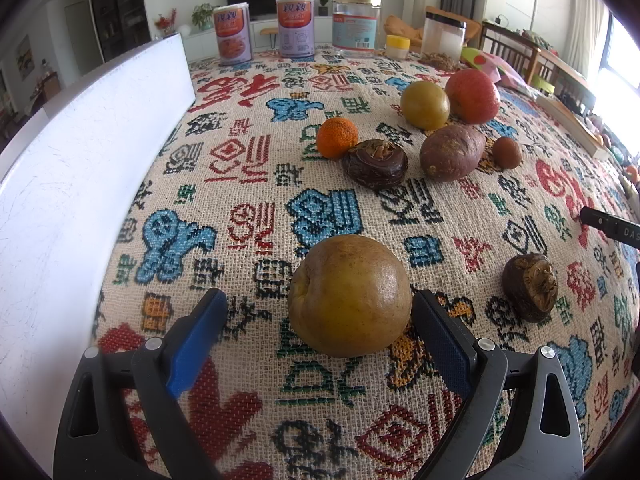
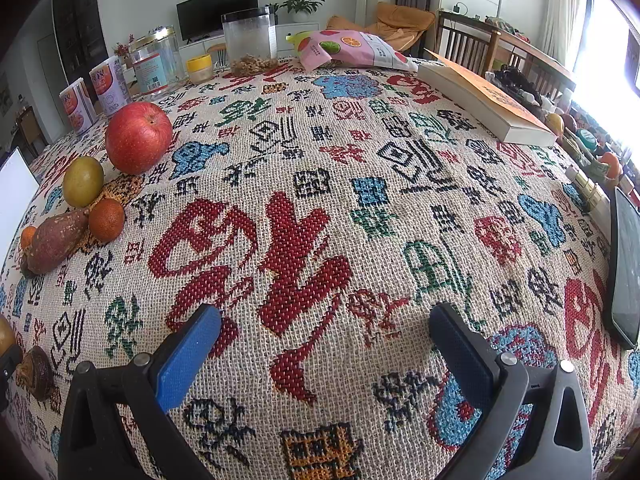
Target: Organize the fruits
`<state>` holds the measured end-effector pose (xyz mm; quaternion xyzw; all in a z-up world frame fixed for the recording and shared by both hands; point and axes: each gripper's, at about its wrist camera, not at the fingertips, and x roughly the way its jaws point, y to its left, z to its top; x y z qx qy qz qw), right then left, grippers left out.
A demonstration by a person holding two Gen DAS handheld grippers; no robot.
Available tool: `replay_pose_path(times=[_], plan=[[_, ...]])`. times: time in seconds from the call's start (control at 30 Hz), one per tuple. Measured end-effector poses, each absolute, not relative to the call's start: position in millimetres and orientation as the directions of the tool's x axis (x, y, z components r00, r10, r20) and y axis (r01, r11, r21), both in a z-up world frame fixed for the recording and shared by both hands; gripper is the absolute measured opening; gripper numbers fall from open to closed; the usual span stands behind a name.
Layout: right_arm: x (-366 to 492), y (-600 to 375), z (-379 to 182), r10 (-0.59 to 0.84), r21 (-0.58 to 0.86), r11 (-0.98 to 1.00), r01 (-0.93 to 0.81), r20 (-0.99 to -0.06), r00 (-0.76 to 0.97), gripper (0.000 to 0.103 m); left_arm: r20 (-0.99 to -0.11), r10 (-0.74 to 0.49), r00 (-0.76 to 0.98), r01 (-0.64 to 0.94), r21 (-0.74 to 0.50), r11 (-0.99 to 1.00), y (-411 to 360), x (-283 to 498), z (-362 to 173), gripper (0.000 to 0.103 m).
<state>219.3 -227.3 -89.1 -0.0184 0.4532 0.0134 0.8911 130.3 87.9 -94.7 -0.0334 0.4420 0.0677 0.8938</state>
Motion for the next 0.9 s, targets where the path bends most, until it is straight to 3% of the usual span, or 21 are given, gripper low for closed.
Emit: replay_pose_path(times=[0.23,0.4,0.6,0.63,0.67,0.73,0.9], plan=[[219,-227,-89,0.007,-0.021,0.999,-0.041,-0.808,0.589,0.103,-0.793,0.068,0.605,-0.137,-0.019,0.990,88,130,-95,0.095],[219,-227,-89,0.009,-0.018,0.999,-0.041,-0.808,0.588,0.103,-0.795,-0.032,0.606,-0.059,-0.085,0.995,90,128,-90,0.094],[223,-228,-87,0.031,-0.017,0.997,-0.082,-0.838,0.545,0.103,-0.788,0.009,0.616,-0.079,-0.051,0.996,90,132,-83,0.092],[227,-226,-84,0.058,0.013,0.996,-0.093,-0.861,0.506,0.103,-0.780,0.019,0.625,-0.081,-0.041,0.996,89,130,-82,0.087],[230,-222,-79,0.131,0.081,0.989,-0.124,-0.871,0.474,0.098,-0.775,0.028,0.631,-0.081,-0.030,0.996,88,130,-81,0.069],[234,-205,-65,0.334,0.254,0.938,-0.236,-0.844,0.420,0.082,-0.781,0.008,0.625,-0.061,-0.039,0.997,86,131,-83,0.051],[256,-124,-47,0.374,0.184,0.874,-0.449,-0.846,0.379,0.075,-0.782,0.002,0.623,-0.075,-0.058,0.996,92,124,-79,0.051]])
